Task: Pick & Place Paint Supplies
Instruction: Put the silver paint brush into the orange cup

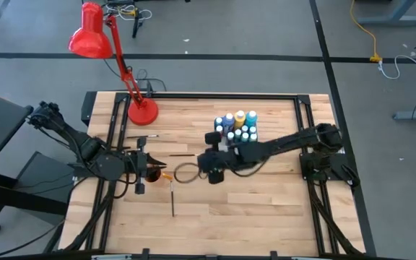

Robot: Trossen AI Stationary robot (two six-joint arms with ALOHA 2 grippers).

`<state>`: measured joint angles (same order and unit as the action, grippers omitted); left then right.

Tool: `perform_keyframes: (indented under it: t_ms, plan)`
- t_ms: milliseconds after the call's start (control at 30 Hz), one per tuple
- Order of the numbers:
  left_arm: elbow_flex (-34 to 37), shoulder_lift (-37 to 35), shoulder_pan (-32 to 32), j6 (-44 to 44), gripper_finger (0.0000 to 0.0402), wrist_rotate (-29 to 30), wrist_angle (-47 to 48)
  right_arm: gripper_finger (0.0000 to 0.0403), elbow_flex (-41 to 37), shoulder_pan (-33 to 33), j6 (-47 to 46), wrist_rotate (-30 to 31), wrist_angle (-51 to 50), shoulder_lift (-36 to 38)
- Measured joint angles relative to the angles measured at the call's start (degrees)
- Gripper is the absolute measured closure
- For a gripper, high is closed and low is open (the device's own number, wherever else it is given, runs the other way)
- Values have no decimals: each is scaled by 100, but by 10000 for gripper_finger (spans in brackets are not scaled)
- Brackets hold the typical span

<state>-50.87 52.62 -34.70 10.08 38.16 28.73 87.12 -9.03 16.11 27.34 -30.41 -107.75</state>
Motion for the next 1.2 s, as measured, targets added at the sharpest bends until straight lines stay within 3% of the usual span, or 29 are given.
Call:
perform_keyframes:
  t_ms: [100,200,300,400,533,767,1033,1200]
  plan:
    - [0,0,0,-166,368,405,-28,402,-5,-373,1000,667,91,113]
    - [0,0,0,-353,368,1120,-92,403,4,-693,2720,957,317,79]
    - [0,0,1,-377,368,1827,-168,403,-6,-914,4436,1490,1130,-102]
    - [0,0,2,-350,368,2057,-155,403,-1,-1003,6028,1850,2225,-201]
    - [2,0,0,-361,368,1997,-130,403,-1,-1004,7404,1701,3151,-266]
    - [0,0,0,-733,368,2269,-345,403,10,-719,10051,838,3388,-321]
    - [0,0,2,-1401,368,2499,-804,403,10,-243,10850,658,4063,-739]
    - [0,0,2,-1420,368,2380,-825,403,6,-72,10889,88,3984,-760]
